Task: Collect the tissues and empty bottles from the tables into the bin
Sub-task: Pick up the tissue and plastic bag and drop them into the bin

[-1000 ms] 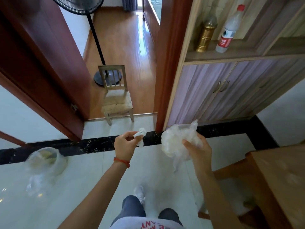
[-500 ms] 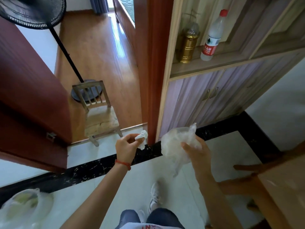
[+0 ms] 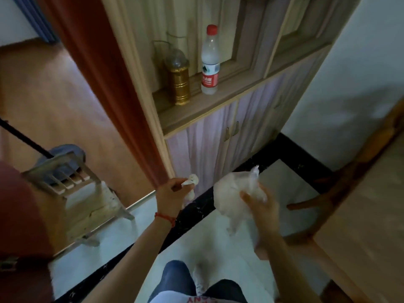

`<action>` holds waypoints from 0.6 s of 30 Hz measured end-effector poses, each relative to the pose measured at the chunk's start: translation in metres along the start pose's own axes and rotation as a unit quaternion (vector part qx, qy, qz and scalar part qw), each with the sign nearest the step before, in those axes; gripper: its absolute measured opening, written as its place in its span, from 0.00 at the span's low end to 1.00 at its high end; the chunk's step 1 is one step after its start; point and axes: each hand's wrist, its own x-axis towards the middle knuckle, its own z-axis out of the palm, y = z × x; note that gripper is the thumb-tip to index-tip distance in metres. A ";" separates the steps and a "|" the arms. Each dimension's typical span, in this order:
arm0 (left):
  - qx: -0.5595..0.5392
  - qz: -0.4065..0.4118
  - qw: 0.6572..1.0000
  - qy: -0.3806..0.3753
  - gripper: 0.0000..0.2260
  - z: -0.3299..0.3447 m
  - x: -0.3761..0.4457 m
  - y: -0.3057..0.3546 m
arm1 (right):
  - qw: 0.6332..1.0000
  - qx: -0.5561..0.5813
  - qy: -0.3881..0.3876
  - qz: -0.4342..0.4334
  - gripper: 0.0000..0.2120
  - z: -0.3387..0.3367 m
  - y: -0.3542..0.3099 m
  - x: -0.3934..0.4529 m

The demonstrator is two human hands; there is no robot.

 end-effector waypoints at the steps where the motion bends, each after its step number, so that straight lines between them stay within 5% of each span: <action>1: 0.009 0.005 1.000 -0.014 0.03 0.012 0.005 0.006 | 1.000 -0.003 0.019 0.004 0.22 -0.008 0.001 0.003; 14: 0.059 0.082 0.956 -0.276 0.03 0.168 0.063 0.078 | 0.956 0.142 0.257 0.028 0.17 -0.095 -0.004 0.037; 18: 0.042 0.102 0.934 -0.340 0.11 0.208 0.083 0.104 | 0.940 0.159 0.302 0.024 0.17 -0.105 -0.012 0.064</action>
